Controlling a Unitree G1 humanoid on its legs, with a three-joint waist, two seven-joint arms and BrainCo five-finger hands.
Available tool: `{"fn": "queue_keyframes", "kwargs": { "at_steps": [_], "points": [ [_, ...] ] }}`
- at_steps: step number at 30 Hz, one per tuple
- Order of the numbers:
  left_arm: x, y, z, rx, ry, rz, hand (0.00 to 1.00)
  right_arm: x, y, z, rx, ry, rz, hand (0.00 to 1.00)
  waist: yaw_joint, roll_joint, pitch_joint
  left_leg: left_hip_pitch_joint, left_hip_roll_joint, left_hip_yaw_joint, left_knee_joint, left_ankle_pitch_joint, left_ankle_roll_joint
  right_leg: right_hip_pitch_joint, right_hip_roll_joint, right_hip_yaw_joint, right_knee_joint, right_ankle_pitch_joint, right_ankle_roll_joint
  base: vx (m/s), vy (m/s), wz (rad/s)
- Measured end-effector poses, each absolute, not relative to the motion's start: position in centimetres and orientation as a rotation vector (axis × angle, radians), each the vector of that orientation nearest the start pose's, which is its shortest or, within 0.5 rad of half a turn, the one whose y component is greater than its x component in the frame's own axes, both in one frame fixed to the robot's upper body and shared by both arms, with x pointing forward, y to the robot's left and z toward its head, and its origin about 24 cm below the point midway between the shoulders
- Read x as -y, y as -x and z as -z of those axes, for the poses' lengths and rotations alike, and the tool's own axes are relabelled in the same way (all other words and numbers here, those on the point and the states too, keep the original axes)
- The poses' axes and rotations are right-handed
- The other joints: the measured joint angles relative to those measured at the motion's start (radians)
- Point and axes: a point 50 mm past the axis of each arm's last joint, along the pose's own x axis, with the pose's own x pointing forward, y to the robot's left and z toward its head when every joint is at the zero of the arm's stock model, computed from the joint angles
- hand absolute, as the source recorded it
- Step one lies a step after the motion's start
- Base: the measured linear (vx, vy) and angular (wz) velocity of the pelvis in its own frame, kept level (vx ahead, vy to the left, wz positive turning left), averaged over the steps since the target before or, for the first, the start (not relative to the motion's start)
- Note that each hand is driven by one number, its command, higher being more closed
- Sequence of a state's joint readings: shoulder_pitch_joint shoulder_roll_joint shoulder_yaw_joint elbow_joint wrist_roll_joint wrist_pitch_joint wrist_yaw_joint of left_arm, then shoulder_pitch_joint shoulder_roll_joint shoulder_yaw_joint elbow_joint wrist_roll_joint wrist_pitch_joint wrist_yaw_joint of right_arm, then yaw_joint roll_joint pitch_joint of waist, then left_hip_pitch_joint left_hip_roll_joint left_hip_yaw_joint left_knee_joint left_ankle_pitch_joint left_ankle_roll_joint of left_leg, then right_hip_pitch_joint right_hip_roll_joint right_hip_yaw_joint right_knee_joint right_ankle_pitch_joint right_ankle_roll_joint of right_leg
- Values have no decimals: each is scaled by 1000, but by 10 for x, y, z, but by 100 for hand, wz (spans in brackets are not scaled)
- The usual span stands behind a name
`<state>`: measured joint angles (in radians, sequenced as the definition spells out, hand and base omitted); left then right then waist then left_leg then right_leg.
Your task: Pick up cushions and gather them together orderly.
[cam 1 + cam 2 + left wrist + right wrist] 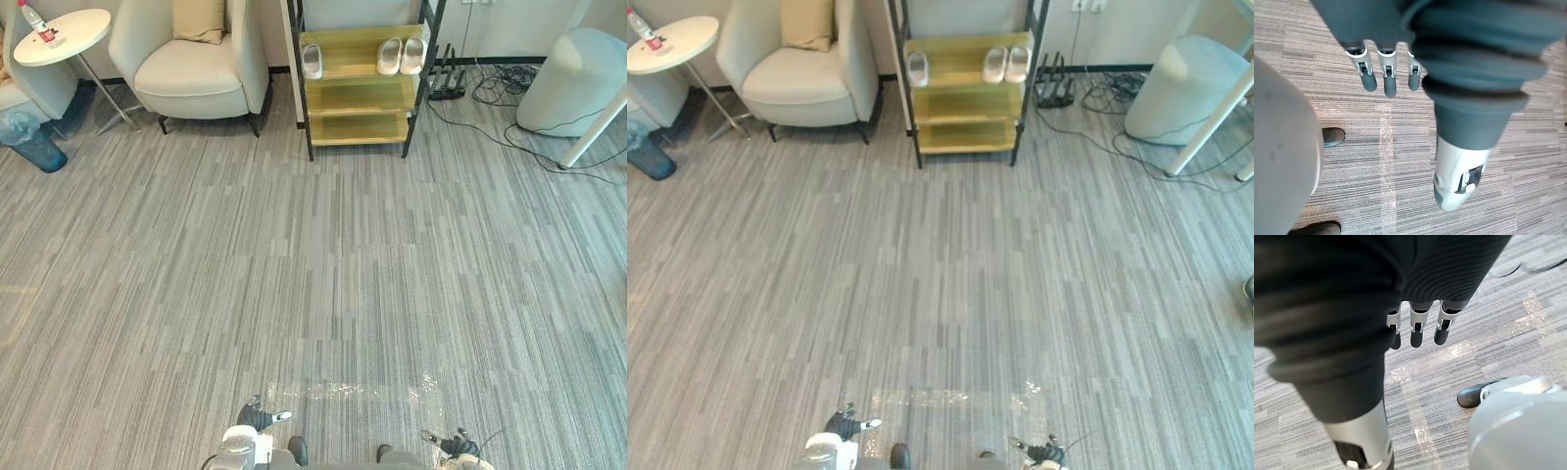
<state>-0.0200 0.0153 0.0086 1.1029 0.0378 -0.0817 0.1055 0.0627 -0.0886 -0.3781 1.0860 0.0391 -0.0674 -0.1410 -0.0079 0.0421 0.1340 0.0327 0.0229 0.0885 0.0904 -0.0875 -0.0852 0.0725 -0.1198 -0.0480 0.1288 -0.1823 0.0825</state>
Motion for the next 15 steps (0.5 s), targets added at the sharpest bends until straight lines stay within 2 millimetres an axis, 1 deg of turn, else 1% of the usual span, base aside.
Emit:
{"fn": "queue_keyframes", "kwargs": {
  "at_steps": [4,7,8,9,10,11,12,13,14,15],
  "points": [
    [-159,-130,156,-1001,-101,-79,0,236,-90,155,-1047,-68,554,0,-1,4,-6,5,3,-13,2,0,0,3,0,0,11,0,0,63,-23,6],
    [-161,-130,156,-1003,-103,-82,0,235,-89,156,-1051,-69,550,0,-1,3,-5,2,3,-11,55,0,-1,0,-4,4,50,6,2,70,-13,-2],
    [-164,-131,155,-1001,-105,-88,0,232,-93,156,-1042,-78,543,0,2,-22,9,-43,-11,-4,144,-31,0,20,-32,9,62,20,8,79,14,-7],
    [-166,-131,155,-998,-106,-97,0,231,-95,155,-1037,-79,542,0,2,-32,5,-47,-26,0,123,-58,-2,24,-44,19,59,22,10,81,28,1],
    [-164,-131,155,-993,-97,-96,0,234,-95,155,-1037,-73,546,0,-5,-16,-10,-6,-47,-25,-136,27,22,23,-38,24,68,21,10,76,52,7],
    [-158,-132,155,-990,-89,-84,0,242,-93,153,-1034,-57,558,0,-12,20,-10,-23,-19,-28,-173,203,26,8,-9,19,94,18,13,70,60,-8],
    [-156,-131,155,-994,-83,-82,0,245,-95,152,-1028,-54,562,0,-8,30,-12,-14,-4,-14,-160,161,41,-28,-1,26,157,-2,34,79,48,-17],
    [-164,-129,155,-998,-99,-97,0,235,-99,153,-1018,-77,546,0,-8,12,-13,-14,-7,-15,-153,161,41,-37,-7,26,118,-39,21,59,10,-21],
    [-168,-129,155,-999,-107,-101,0,232,-100,154,-1019,-86,541,0,-8,-2,-12,-14,-14,-14,-153,161,41,-38,-7,25,90,-24,13,44,-29,2],
    [-175,-128,155,-1000,-125,-110,0,227,-99,155,-1028,-98,536,0,-10,-24,-7,-13,-25,-17,-153,150,30,-31,-16,13,69,-30,15,4,-23,7]
  ]
}}
